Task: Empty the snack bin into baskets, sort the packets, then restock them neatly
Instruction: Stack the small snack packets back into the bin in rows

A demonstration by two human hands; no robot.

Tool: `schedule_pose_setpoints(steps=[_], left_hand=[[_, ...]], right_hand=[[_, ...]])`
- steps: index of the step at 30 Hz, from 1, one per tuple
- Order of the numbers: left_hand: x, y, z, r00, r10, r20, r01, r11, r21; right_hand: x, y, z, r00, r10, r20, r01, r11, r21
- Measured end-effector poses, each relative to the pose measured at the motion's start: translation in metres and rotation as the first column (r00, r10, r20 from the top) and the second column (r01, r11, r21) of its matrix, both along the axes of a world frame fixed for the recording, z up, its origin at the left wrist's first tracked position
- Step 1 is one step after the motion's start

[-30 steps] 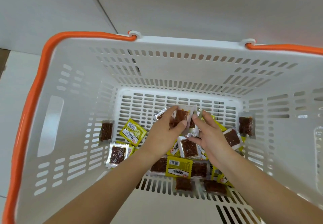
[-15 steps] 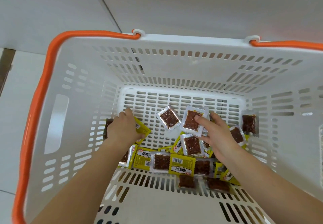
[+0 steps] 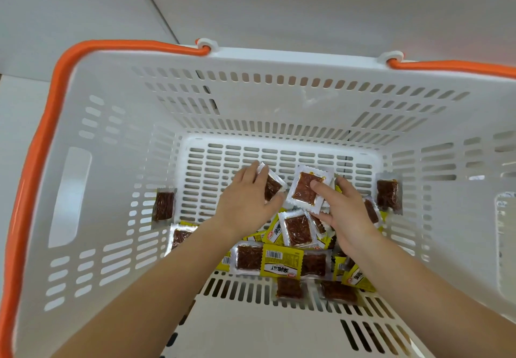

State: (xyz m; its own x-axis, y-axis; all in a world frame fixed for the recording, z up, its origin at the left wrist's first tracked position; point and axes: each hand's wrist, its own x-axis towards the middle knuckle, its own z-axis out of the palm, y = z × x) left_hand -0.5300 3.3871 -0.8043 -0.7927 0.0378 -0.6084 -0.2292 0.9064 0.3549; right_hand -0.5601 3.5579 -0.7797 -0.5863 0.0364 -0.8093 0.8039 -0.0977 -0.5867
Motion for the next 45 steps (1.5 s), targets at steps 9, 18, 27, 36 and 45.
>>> schedule_pose_setpoints(steps=[9, 18, 27, 36, 45], left_hand=[[-0.004, 0.009, -0.008, 0.989, 0.049, -0.142, -0.068, 0.989, -0.132], [-0.004, 0.002, 0.018, 0.865, 0.486, 0.126, -0.502, 0.83, 0.245], [-0.013, -0.008, 0.156, 0.51, 0.74, 0.439, -0.745, 0.125, 0.655], [0.025, 0.029, 0.308, 0.762, 0.628, 0.159, -0.478, 0.38, 0.792], [0.026, 0.085, 0.4, 0.666, 0.733, 0.135, -0.463, 0.265, 0.846]], right_hand=[[-0.001, 0.0, 0.005, 1.0, -0.001, -0.014, 0.002, 0.998, 0.067], [-0.001, 0.0, 0.005, 1.0, 0.01, -0.021, -0.009, 0.999, 0.053], [0.008, 0.004, 0.097, 0.99, 0.055, -0.132, -0.07, 0.992, -0.108], [0.038, 0.034, 0.24, 0.928, 0.112, -0.355, -0.18, 0.969, -0.167], [0.039, 0.023, 0.367, 0.835, 0.036, -0.55, -0.131, 0.982, -0.135]])
